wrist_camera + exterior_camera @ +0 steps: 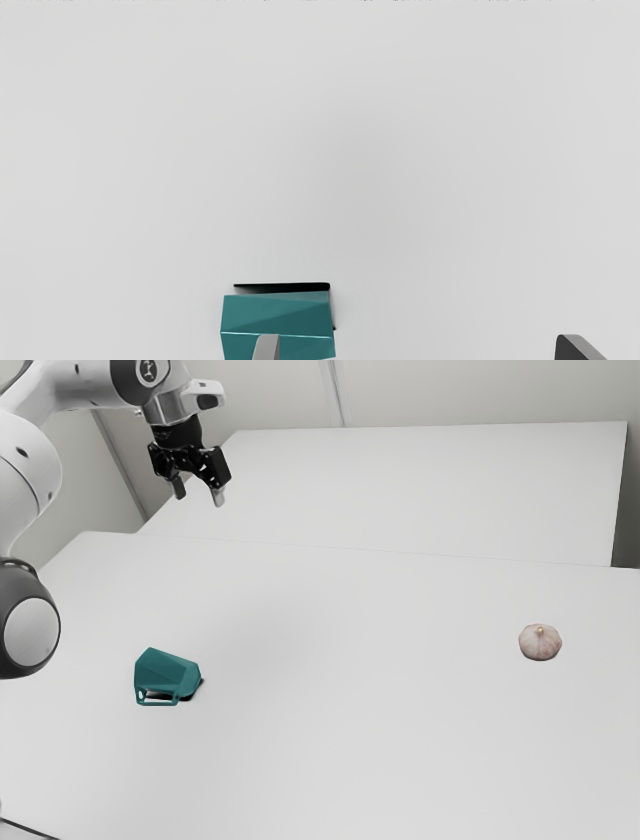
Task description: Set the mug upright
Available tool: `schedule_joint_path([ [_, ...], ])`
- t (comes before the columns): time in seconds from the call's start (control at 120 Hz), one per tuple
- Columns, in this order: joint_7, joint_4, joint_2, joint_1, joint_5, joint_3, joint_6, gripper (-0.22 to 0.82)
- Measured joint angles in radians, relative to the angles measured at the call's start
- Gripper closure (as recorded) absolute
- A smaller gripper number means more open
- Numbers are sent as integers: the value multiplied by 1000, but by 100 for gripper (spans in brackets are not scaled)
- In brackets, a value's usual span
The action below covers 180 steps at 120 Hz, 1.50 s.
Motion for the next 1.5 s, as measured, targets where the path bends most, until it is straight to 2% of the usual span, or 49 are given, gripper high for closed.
schedule_joint_path([
  [0.2, 9, -15, -8, 4, -36, 14, 4, 0],
  [0.258, 10, -73, -34, 1, -44, 17, 10, 0],
  [0.333, 9, -238, -126, 6, -62, 31, 22, 0],
  [0.425, 13, -484, -260, 5, -97, 84, 45, 0],
  [0.517, 33, -650, -332, 7, -120, 141, 76, 0],
  [0.65, 83, -830, -388, 10, -135, 228, 144, 0],
  [0.9, 209, -1046, -536, -23, -128, 317, 341, 0],
  [1.058, 273, -1074, -534, -15, -125, 340, 437, 0],
  [1.192, 324, -1074, -488, -15, -126, 375, 516, 0],
  [1.5, 427, -1068, -370, 19, -236, 380, 616, 0],
])
